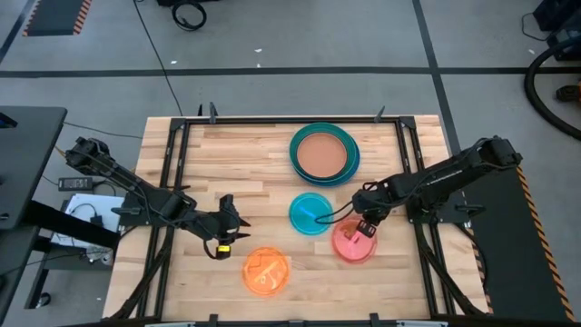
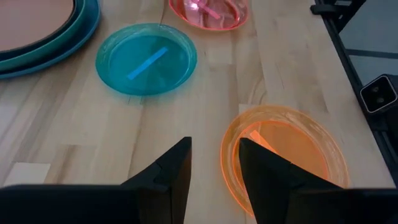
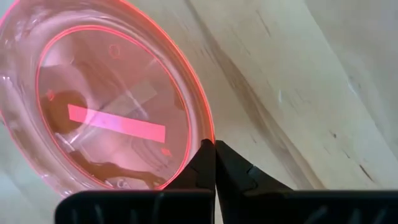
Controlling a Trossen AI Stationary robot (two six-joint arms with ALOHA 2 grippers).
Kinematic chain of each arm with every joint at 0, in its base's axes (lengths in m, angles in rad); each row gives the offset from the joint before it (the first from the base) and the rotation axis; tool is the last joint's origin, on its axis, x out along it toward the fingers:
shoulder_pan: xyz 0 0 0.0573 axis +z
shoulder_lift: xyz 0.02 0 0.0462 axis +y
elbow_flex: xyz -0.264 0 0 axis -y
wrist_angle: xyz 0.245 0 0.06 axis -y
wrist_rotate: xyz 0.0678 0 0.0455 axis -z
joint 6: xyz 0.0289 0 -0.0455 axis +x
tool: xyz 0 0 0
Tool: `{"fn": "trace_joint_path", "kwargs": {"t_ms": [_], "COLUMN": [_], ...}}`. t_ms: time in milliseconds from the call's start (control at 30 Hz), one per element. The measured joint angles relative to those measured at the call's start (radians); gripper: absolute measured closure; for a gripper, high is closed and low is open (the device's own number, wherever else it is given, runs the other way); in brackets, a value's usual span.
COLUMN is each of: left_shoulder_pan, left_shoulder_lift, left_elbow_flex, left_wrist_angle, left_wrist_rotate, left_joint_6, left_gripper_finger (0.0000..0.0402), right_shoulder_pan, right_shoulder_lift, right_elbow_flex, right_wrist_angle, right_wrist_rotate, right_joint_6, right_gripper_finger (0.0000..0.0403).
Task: Stack plastic plates
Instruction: Stack the light green plate on top of the brown plate
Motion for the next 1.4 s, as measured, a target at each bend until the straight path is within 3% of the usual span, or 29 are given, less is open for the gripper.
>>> {"fn": "trace_joint_path", "kwargs": {"t_ms": [233, 400, 733, 967, 1167, 1400], "left_shoulder_pan": [0.004, 0.008, 0.014, 0.072, 0.147, 0.225], "left_shoulder_lift": [0.087, 0.181, 0.269, 0.372, 0.456, 0.541], "left_elbow_flex": [0.0, 0.0, 0.006, 0.095, 0.189, 0.267], "left_wrist_angle": [0.145, 0.228, 0.304, 0.309, 0.311, 0.372], "left_wrist_rotate": [-0.001, -0.058, -0.169, -0.247, -0.233, -0.069], "left_joint_6": [-0.003, -0.039, -0.071, -0.073, -0.105, -0.139], "left_gripper_finger": [0.026, 0.026, 0.026, 0.0255, 0.0219, 0.0171], "right_shoulder_pan": [-0.017, -0.018, -0.018, -0.018, -0.018, -0.018], "right_shoulder_lift": [0.0, 0.0, 0.0, 0.0, 0.0, 0.0], "right_elbow_flex": [0.0, 0.0, 0.001, 0.001, 0.001, 0.001], "right_wrist_angle": [0.07, 0.148, 0.334, 0.37, 0.379, 0.384], "right_wrist_rotate": [0.016, 0.041, 0.132, 0.197, 0.209, 0.227], "right_joint_6": [0.025, 0.033, 0.06, 0.076, 0.078, 0.078], "right_gripper_finger": [0.0397, 0.0397, 0.0398, 0.0398, 0.0398, 0.0398]}}
